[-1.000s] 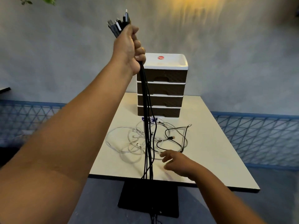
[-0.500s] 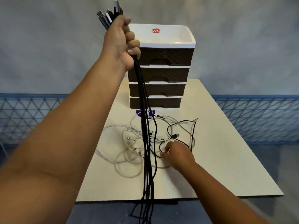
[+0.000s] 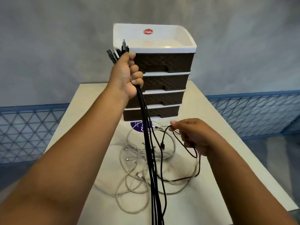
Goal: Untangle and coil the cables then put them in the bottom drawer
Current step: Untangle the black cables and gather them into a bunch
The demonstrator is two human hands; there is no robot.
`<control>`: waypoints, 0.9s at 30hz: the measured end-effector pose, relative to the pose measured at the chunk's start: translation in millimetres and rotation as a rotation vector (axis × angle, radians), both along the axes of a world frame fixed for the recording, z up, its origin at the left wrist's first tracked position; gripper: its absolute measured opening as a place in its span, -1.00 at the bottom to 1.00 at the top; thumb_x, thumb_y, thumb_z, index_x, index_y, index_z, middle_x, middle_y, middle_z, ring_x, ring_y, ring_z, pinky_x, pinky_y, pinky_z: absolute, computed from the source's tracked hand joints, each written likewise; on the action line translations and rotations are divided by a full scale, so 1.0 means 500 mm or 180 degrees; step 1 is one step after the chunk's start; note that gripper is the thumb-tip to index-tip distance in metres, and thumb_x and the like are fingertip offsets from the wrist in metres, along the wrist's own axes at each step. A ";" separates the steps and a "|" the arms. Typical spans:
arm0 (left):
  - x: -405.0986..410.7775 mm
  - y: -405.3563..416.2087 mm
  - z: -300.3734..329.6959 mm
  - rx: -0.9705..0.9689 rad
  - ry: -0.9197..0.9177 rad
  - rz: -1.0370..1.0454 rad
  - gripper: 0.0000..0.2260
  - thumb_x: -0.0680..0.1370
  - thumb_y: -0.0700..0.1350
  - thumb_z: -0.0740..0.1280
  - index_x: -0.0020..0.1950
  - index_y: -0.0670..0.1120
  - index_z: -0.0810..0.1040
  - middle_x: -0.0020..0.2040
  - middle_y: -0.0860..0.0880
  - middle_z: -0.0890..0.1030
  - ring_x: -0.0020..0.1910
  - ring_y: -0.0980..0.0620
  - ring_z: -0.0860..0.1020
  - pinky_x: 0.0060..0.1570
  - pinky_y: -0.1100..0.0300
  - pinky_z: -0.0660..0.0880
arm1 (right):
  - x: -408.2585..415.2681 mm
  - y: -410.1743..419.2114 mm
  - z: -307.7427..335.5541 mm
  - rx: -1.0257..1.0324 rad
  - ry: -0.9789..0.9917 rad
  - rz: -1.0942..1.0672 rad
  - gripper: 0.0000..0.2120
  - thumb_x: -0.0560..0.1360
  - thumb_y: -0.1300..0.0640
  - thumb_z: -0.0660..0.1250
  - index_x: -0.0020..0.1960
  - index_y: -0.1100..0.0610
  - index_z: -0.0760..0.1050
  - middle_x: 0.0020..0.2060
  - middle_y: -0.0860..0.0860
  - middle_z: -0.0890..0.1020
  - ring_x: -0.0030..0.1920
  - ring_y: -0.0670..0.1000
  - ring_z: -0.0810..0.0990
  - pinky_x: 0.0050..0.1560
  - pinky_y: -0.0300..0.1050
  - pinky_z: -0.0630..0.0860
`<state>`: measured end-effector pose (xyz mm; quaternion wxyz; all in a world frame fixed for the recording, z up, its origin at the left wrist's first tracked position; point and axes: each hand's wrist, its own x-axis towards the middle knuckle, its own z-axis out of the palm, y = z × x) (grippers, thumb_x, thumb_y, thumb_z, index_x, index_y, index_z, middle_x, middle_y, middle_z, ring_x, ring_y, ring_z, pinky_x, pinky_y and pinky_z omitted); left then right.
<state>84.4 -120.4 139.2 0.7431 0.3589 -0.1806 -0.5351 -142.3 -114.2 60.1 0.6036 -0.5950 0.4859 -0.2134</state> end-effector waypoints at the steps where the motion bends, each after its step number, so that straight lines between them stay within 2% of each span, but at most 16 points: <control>1: 0.001 -0.002 -0.003 0.0011 0.0014 -0.0034 -0.58 0.58 -0.07 0.28 -0.45 0.02 0.25 -0.53 0.09 0.12 -0.58 0.13 0.06 -0.64 0.29 0.04 | 0.001 -0.009 0.015 0.0202 -0.0321 -0.0104 -0.75 0.57 0.03 0.33 -0.11 0.21 0.61 -0.47 -0.01 0.28 -0.45 -0.06 0.22 -0.43 -0.19 0.25; 3: 0.003 -0.005 -0.009 0.0023 0.0006 -0.0124 -0.57 0.59 -0.05 0.28 -0.46 0.03 0.24 -0.53 0.09 0.13 -0.58 0.14 0.07 -0.64 0.30 0.04 | 0.004 -0.021 0.043 0.0515 -0.1042 -0.0228 -0.78 0.61 0.07 0.26 -0.10 0.17 0.56 -0.45 -0.03 0.37 -0.46 -0.08 0.29 -0.42 -0.23 0.37; 5: 0.005 -0.007 -0.013 0.0041 -0.0052 -0.0242 -0.55 0.61 -0.01 0.27 -0.48 0.03 0.25 -0.55 0.09 0.14 -0.59 0.14 0.08 -0.65 0.30 0.05 | 0.008 -0.029 0.065 0.0486 -0.1553 -0.0186 -0.80 0.63 0.12 0.20 -0.03 0.17 0.56 -0.38 -0.03 0.50 -0.46 -0.10 0.38 -0.39 -0.24 0.47; 9: -0.003 -0.005 -0.016 0.0136 -0.0065 -0.0609 -0.56 0.62 0.09 0.25 -0.44 0.01 0.28 -0.59 0.09 0.15 -0.65 0.16 0.10 -0.70 0.33 0.06 | 0.037 -0.023 0.091 -0.0243 -0.2065 -0.0039 -0.78 0.64 0.20 0.17 0.17 0.18 0.56 -0.29 -0.01 0.59 -0.47 -0.11 0.35 -0.39 -0.25 0.41; 13: -0.034 0.014 -0.024 0.0275 -0.0317 -0.0838 -0.64 0.54 0.21 0.32 -0.28 -0.03 0.46 -0.56 0.10 0.18 -0.61 0.19 0.11 -0.65 0.37 0.06 | 0.080 0.004 0.100 -0.1231 -0.1911 -0.0037 -0.79 0.64 0.26 0.18 0.18 0.16 0.54 -0.25 0.05 0.61 -0.43 -0.12 0.39 -0.42 -0.29 0.35; 15: -0.052 0.025 -0.028 0.0260 -0.0426 -0.0912 -0.61 0.50 0.27 0.34 -0.20 -0.07 0.54 -0.51 0.07 0.36 -0.56 0.20 0.15 -0.57 0.39 0.04 | 0.098 0.019 0.106 -0.1369 -0.1874 0.0075 -0.81 0.63 0.33 0.16 0.16 0.25 0.51 -0.30 0.12 0.56 -0.44 -0.19 0.46 -0.42 -0.40 0.37; 17: -0.065 0.034 -0.029 0.0286 -0.0509 -0.0971 -0.57 0.47 0.29 0.35 -0.15 -0.10 0.58 -0.40 -0.02 0.56 -0.55 0.19 0.28 -0.55 0.39 0.09 | 0.110 0.030 0.106 -0.1423 -0.1710 0.0250 -0.82 0.62 0.36 0.17 0.15 0.33 0.50 -0.28 0.19 0.55 -0.40 -0.21 0.53 -0.37 -0.41 0.44; 18: -0.069 0.037 -0.030 0.0313 -0.0515 -0.1013 -0.58 0.46 0.28 0.36 -0.14 -0.10 0.59 -0.39 -0.03 0.59 -0.57 0.16 0.36 -0.57 0.38 0.13 | 0.114 0.032 0.104 -0.1475 -0.1596 0.0328 -0.83 0.61 0.36 0.18 0.15 0.34 0.50 -0.25 0.19 0.58 -0.35 -0.19 0.56 -0.30 -0.38 0.48; 21: -0.067 0.040 -0.037 0.0361 -0.0542 -0.1131 -0.66 0.45 0.22 0.40 -0.16 -0.07 0.62 -0.45 0.00 0.57 -0.56 0.14 0.38 -0.54 0.35 0.16 | 0.112 0.031 0.101 -0.1690 -0.1211 0.0505 -0.83 0.61 0.34 0.21 0.12 0.26 0.54 -0.17 0.07 0.65 -0.21 -0.16 0.62 -0.13 -0.25 0.55; 24: -0.059 0.038 -0.048 0.0338 -0.0527 -0.1058 -0.75 0.48 0.11 0.41 -0.20 -0.07 0.64 -0.57 0.06 0.38 -0.62 0.16 0.23 -0.51 0.31 0.06 | 0.104 0.035 0.099 -0.2034 -0.0615 0.0637 -0.85 0.61 0.27 0.25 0.10 0.13 0.56 -0.17 -0.09 0.66 -0.24 -0.20 0.58 -0.15 -0.27 0.52; 27: -0.050 0.037 -0.058 0.0165 -0.0306 -0.0884 -0.73 0.55 0.02 0.36 -0.25 -0.11 0.66 -0.57 0.09 0.24 -0.64 0.18 0.16 -0.62 0.33 0.06 | 0.097 0.046 0.079 -0.2406 -0.0086 0.0605 -0.86 0.61 0.18 0.26 0.07 -0.01 0.55 -0.28 -0.17 0.62 -0.27 -0.15 0.54 -0.23 -0.24 0.47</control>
